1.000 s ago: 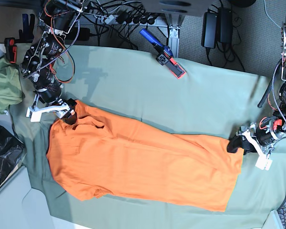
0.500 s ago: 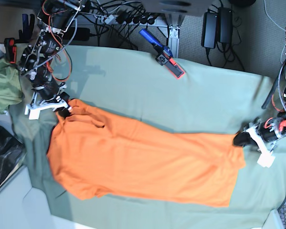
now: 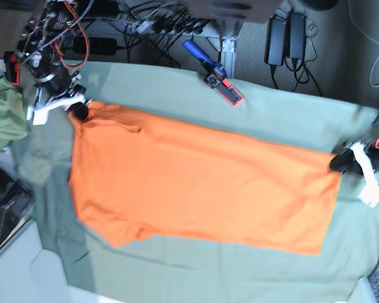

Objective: Fold the T-shirt properly
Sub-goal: 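Release the shirt and reposition both grippers along its edge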

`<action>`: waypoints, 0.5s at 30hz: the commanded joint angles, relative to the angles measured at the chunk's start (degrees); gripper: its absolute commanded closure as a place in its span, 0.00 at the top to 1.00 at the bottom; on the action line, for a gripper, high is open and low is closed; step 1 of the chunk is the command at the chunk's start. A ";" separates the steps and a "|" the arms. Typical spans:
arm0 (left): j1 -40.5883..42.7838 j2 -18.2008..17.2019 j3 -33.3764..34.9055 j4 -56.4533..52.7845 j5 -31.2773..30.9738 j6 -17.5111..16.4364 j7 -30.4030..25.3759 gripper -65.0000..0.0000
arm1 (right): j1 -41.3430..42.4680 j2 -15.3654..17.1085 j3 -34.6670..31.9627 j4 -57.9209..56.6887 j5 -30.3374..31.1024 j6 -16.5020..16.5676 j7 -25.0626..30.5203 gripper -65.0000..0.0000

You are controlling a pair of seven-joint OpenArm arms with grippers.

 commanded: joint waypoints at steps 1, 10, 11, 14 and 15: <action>0.20 -2.12 -0.57 1.84 -0.92 -0.89 -0.63 0.00 | -0.81 1.14 0.39 2.36 0.87 5.35 1.07 0.00; 7.43 -4.52 -0.70 5.79 -2.08 -0.89 0.17 0.00 | -9.97 1.14 2.40 10.08 0.85 5.33 1.16 0.00; 7.69 -4.50 -0.70 5.79 -2.54 -0.89 0.17 0.00 | -10.43 1.14 2.95 10.25 0.87 5.33 1.29 0.00; 7.69 -4.52 -0.70 5.79 -2.60 -0.89 0.20 0.00 | -10.93 1.16 4.26 10.25 0.85 5.33 1.31 0.00; 7.69 -4.52 -0.70 5.79 -2.60 -0.89 0.20 0.00 | -10.99 1.29 4.37 10.23 0.81 5.33 1.27 0.00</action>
